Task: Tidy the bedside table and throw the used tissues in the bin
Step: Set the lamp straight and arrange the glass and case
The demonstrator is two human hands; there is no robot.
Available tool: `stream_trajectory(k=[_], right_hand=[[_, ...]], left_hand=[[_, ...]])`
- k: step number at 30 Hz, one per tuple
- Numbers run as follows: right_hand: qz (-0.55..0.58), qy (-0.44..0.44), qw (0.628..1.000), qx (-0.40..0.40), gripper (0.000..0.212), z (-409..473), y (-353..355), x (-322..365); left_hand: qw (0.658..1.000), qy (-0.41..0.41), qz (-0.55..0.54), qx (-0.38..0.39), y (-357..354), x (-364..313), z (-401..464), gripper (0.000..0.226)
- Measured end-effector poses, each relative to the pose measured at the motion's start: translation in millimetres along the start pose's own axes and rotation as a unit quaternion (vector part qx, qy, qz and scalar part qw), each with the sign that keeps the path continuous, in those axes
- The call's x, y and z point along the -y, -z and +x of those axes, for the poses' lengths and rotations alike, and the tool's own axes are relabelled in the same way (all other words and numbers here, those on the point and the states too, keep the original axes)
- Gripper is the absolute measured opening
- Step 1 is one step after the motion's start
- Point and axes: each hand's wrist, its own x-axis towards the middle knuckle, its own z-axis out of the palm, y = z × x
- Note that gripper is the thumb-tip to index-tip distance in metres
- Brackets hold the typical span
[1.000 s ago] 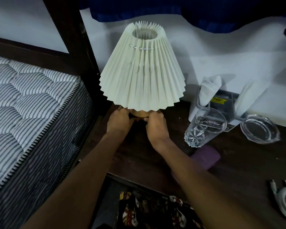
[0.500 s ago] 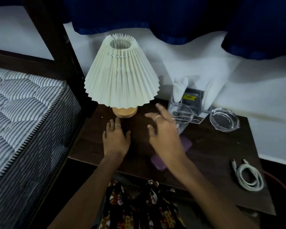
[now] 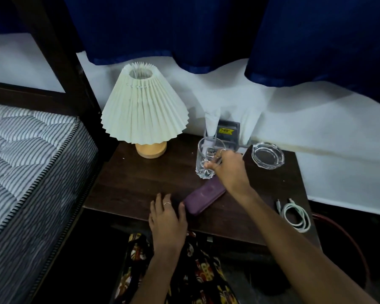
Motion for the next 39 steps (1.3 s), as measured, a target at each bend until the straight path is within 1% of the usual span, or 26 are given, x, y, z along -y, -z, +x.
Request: stream_trajectory(k=[2, 3, 6, 9, 11, 12, 14, 16, 21, 23, 26, 30, 39], right_hand=[[0.024, 0.025, 0.999, -0.005, 0.022, -6.7, 1.5, 0.8], [0.04, 0.039, 0.998, -0.021, 0.023, -12.3, 4.6, 1.0], [0.075, 0.071, 0.987, -0.122, 0.023, -32.5, 30.7, -6.3], [0.047, 0.049, 0.978, -0.196, 0.021, -48.8, 76.4, -23.2], [0.045, 0.021, 0.976, -0.212, 0.014, -50.5, 105.0, -37.5], [0.047, 0.008, 0.975, -0.218, 0.016, -46.7, 116.4, -46.5], [0.04, -0.015, 0.974, -0.222, 0.02, -31.4, 130.9, -65.9], [0.017, -0.019, 0.977, -0.214, 0.021, -10.7, 136.4, -83.2], [0.013, -0.017, 0.984, -0.179, 0.016, 31.0, 129.1, -104.4], [0.009, -0.022, 0.984, -0.176, 0.018, 40.6, 125.8, -111.0], [0.011, -0.036, 0.985, -0.168, 0.02, 48.6, 120.3, -121.5], [0.018, -0.042, 0.986, -0.158, 0.021, 54.4, 114.1, -126.4], [-0.005, -0.05, 0.989, -0.139, 0.022, 59.8, 106.9, -127.2]], left_hand=[[0.999, -0.026, 0.002, -0.02, 0.6, -0.8, 0.9, 0.046], [0.999, -0.041, 0.006, -0.024, 0.3, -1.5, 1.0, 0.046], [0.998, -0.064, 0.025, -0.016, -0.7, -0.9, -1.1, 0.046], [0.997, -0.073, 0.031, -0.006, -1.8, -0.1, -1.0, 0.047], [0.998, -0.063, 0.024, 0.0, -1.5, -0.9, -0.2, 0.047], [0.998, -0.056, 0.019, 0.0, -1.4, -1.0, 0.1, 0.046], [0.999, -0.05, 0.016, -0.003, -1.2, -0.4, -0.5, 0.045], [0.999, -0.047, 0.019, -0.004, -1.0, 0.1, -1.1, 0.044], [0.998, -0.055, 0.032, -0.013, -4.4, 1.9, 0.1, 0.042], [0.998, -0.055, 0.037, -0.015, -5.5, 4.6, 3.9, 0.041], [0.999, -0.04, 0.028, -0.023, -4.1, 6.7, 8.6, 0.042], [0.998, -0.041, 0.015, -0.034, -5.2, 7.0, 10.4, 0.044], [0.999, -0.049, 0.0, -0.022, -9.7, 3.3, 6.0, 0.045]])
